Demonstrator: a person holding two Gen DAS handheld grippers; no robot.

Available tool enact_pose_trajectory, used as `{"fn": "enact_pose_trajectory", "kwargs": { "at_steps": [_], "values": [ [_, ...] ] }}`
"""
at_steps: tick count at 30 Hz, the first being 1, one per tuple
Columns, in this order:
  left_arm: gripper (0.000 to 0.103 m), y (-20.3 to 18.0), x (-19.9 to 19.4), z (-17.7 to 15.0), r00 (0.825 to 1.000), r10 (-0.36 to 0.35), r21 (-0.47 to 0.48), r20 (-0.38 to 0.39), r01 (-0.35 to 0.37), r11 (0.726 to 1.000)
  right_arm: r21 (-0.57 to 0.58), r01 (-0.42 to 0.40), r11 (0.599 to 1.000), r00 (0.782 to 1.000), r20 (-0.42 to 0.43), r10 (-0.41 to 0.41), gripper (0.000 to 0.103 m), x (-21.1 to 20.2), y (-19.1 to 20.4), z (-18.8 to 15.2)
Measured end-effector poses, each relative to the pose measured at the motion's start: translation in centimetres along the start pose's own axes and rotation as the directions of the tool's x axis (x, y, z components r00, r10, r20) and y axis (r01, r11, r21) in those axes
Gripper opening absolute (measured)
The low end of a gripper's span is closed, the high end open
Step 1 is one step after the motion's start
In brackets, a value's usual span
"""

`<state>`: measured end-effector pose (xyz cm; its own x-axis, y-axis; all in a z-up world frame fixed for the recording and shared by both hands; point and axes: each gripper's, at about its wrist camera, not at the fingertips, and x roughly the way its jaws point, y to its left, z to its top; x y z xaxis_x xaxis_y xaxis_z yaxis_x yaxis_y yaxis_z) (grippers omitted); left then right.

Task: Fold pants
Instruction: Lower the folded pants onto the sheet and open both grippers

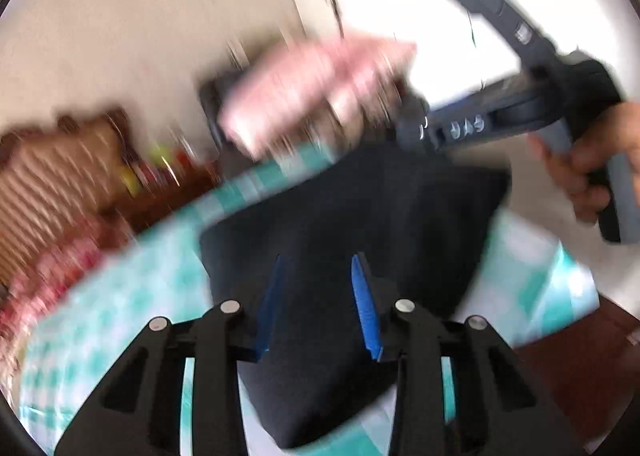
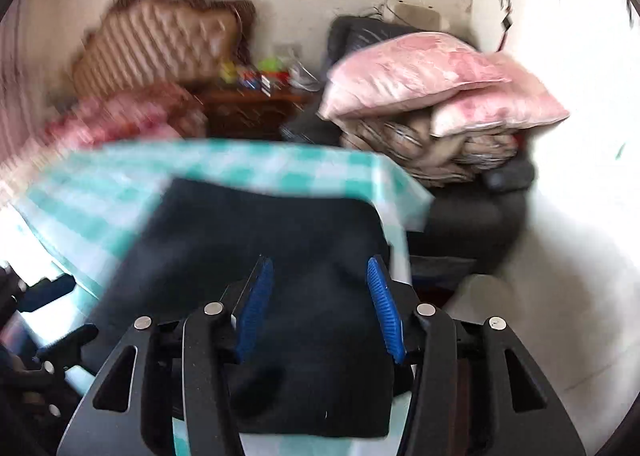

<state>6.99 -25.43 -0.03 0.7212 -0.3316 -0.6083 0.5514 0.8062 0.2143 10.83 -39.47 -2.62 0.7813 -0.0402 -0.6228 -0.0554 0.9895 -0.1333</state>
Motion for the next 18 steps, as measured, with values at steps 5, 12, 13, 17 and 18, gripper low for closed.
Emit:
{"fn": "enact_pose_trajectory", "kwargs": {
  "at_steps": [5,12,13,17,18],
  "values": [
    [0.035,1.8,-0.3,0.3,0.996,-0.09,-0.023,0.012,0.09,0.996,-0.014,0.108,0.994,0.989,-0.1,-0.109,0.048,4.0,-0.1,-3.9],
    [0.035,10.6,6.2,7.0,0.997,-0.071,-0.183,-0.018,0.066,0.981,0.046,0.087,0.995,0.991,-0.109,-0.081,0.054,4.6,-0.7,-3.9],
    [0.035,10.9,8.1,7.1,0.996,-0.07,-0.191,-0.062,0.057,0.98,0.057,0.085,0.995,0.991,-0.112,-0.078,0.054,4.7,-0.8,-3.9],
    [0.024,12.9,15.0,7.5,0.959,-0.047,-0.282,-0.279,-0.035,0.959,0.08,0.085,0.993,0.99,-0.115,-0.076,0.056,4.7,-0.7,-3.9],
    [0.024,12.3,14.4,8.8,0.971,-0.052,-0.267,-0.233,-0.013,0.964,0.082,0.086,0.993,0.991,-0.114,-0.076,0.056,4.7,-0.7,-3.9]
  ]
}}
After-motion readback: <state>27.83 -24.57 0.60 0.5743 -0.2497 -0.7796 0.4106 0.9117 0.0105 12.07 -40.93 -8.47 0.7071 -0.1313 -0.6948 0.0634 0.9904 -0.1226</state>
